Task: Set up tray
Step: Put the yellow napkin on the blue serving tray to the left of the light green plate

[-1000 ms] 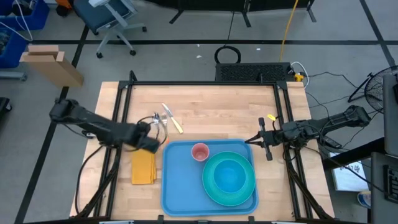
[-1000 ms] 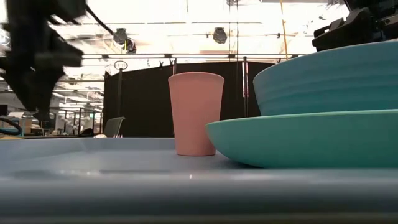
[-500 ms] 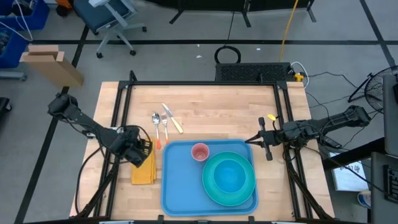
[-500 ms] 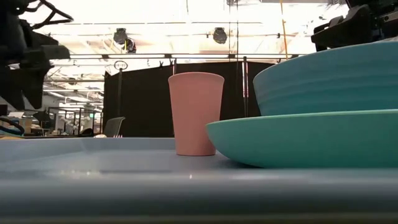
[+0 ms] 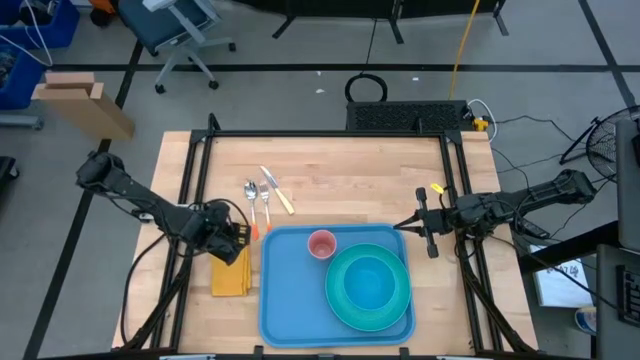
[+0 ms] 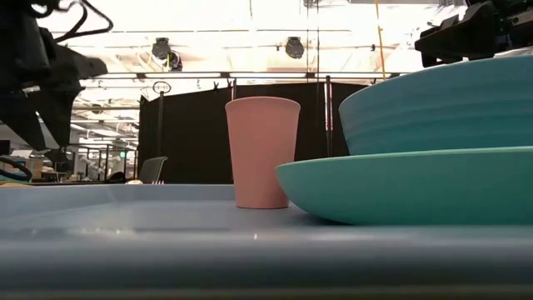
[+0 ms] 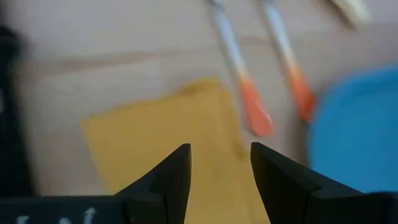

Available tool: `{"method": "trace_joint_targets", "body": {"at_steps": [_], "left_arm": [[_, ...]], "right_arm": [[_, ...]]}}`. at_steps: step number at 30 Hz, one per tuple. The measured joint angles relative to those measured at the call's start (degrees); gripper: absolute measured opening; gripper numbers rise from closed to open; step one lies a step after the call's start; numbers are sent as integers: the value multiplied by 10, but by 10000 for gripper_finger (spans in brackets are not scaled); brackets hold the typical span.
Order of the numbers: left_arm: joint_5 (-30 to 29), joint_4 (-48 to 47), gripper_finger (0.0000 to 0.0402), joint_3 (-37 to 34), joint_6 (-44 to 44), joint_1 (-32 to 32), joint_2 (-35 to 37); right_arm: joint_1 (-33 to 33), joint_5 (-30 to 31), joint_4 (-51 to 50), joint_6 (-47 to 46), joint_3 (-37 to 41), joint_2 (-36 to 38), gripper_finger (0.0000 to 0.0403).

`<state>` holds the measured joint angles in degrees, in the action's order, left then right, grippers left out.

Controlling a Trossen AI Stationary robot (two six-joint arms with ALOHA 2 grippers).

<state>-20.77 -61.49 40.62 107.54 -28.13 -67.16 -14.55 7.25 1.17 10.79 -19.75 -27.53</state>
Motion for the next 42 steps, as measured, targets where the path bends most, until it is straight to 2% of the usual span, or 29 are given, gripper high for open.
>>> {"method": "trace_joint_targets", "body": {"at_steps": [7,13,17,25,32,37,42], "left_arm": [[23,106,170,1,-72,-20,-35],[77,112,170,1,-85,-19,-112],[98,114,170,1,-85,-14,-134],[136,115,171,8,-126,30,-136],[139,114,170,42,-203,88,-136],[182,71,170,50,-215,107,-177],[217,99,170,54,-248,123,-240]], "right_arm": [[0,0,-1,-2,0,0,0],[0,0,10,-9,0,0,0],[0,0,10,-9,0,0,0],[0,1,10,-5,0,0,0],[0,2,10,5,0,0,0],[0,2,10,9,0,0,0],[0,4,9,10,0,0,0]]}}
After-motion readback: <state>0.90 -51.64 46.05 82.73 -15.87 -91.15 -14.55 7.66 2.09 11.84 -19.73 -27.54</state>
